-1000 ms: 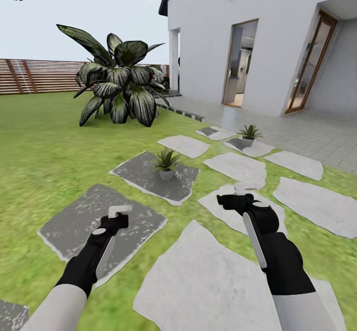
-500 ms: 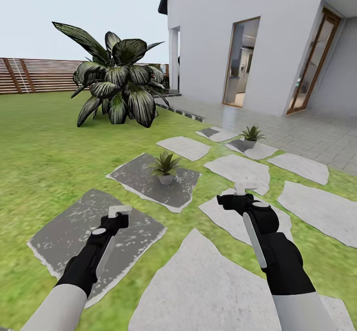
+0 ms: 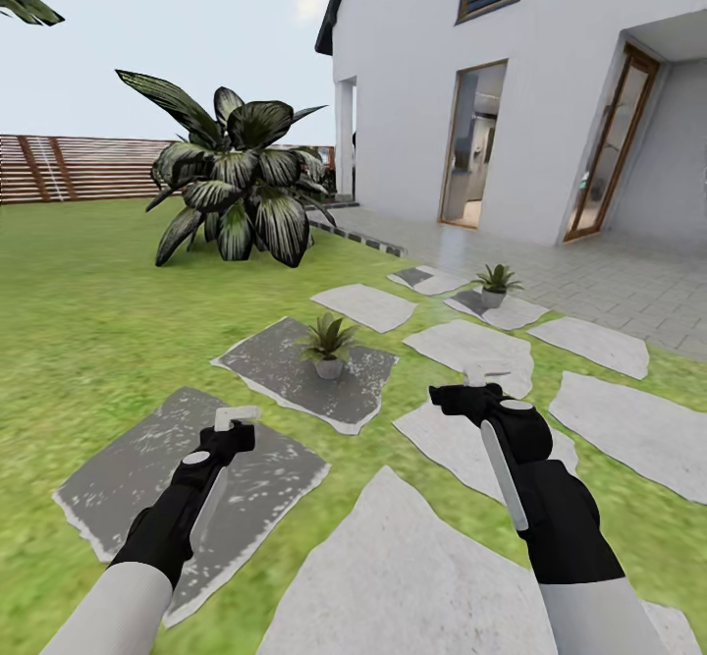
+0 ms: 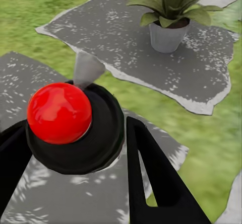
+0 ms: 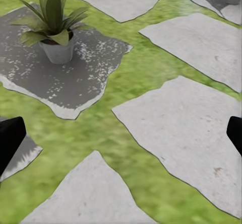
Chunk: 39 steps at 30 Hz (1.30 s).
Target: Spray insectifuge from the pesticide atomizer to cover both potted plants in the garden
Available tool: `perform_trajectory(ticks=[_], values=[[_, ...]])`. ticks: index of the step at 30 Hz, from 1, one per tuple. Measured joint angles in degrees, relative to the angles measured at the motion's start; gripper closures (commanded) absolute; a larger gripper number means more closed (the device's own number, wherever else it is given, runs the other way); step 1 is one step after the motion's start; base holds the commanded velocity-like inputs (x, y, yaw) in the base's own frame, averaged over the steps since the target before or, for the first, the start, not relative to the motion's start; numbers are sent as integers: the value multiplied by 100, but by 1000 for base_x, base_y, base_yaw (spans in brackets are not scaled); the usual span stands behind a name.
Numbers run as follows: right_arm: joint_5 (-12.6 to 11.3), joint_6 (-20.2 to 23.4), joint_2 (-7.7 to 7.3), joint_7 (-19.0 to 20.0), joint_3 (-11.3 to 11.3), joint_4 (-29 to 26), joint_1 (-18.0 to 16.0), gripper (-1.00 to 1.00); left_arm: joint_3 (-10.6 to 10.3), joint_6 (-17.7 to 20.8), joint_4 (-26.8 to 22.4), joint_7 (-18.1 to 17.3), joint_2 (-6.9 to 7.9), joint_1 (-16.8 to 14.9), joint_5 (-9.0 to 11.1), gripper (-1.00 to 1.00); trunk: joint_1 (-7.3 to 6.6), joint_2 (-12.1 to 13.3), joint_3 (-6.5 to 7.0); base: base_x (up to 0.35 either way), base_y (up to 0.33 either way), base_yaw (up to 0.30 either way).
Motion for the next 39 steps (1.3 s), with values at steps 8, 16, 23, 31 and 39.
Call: perform_trajectory(ticks=[8,16,23,31,39], values=[[0,0,0,1,2,-2,0,-100,0,-4,0,-2,0,0,3,100,-155,281,148,0,0,0],[0,0,0,-1,2,3,0,-100,0,-4,0,-2,0,0,3,100,-331,602,292,0,0,0],[0,0,0,-1,2,1,0,-100,0,0,0,-3,0,0,3,100,-485,883,417,0,0,0],[1,0,0,-1,2,-1,0,-100,0,-4,0,-2,0,0,3,100,-661,1203,561,0,0,0],[0,0,0,2,-5,1,0,-100,0,-4,0,-2,0,0,3,100,-836,1525,679,0,0,0]])
